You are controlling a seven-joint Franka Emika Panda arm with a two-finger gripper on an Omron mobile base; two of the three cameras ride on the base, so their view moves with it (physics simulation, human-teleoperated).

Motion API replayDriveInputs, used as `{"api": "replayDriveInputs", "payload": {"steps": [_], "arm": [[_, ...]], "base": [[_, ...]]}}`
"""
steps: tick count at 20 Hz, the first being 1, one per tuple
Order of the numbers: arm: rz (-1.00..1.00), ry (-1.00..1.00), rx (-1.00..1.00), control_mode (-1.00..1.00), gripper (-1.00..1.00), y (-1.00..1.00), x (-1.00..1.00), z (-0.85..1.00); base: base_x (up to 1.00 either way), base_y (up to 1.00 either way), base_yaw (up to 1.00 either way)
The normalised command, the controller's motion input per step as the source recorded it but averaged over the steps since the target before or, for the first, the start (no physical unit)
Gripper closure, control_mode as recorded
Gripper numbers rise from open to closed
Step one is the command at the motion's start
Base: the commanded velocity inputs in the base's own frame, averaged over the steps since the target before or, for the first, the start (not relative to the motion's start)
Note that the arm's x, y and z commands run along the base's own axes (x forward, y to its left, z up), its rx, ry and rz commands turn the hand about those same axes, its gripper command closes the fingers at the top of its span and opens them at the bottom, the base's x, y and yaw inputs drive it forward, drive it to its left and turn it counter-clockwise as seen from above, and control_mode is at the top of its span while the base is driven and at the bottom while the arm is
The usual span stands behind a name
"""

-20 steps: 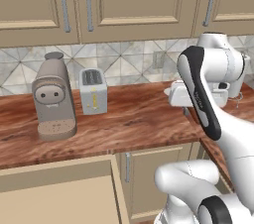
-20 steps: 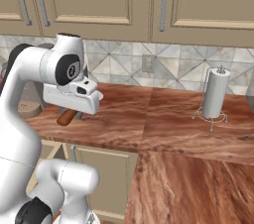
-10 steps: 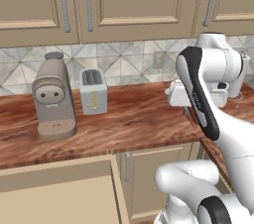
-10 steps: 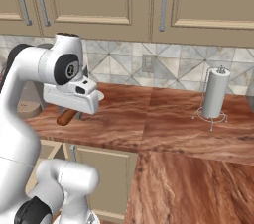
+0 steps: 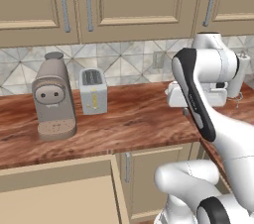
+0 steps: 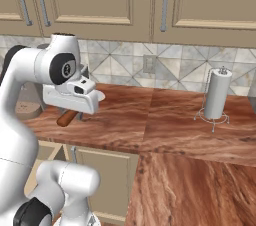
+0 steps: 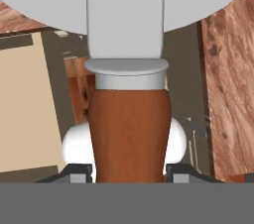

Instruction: Take the pizza cutter from the drawer on the left and place it on the dining counter for cutting.

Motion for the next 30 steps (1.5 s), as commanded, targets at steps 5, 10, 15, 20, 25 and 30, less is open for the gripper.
{"api": "replayDriveInputs", "payload": {"steps": [5, 10, 15, 20, 25, 30], "arm": [[0.0, 0.0, 0.0, 1.0, 1.0, 0.0, -0.01, 0.0], [0.0, 0.0, 0.0, 1.0, 1.0, 0.0, 0.0, 0.0], [0.0, 0.0, 0.0, 1.0, 1.0, 0.0, 0.0, 0.0], [0.0, 0.0, 0.0, 1.0, 1.0, 0.0, 0.0, 0.0], [0.0, 0.0, 0.0, 1.0, 1.0, 0.0, 0.0, 0.0], [0.0, 0.0, 0.0, 1.0, 1.0, 0.0, 0.0, 0.0]], "base": [[-0.09, 0.0, 0.0], [-0.56, 0.0, 0.0], [-0.77, 0.0, 0.0], [-0.83, 0.03, 0.0], [-0.7, 0.48, 0.13], [-0.45, 1.0, 0.67]]}}
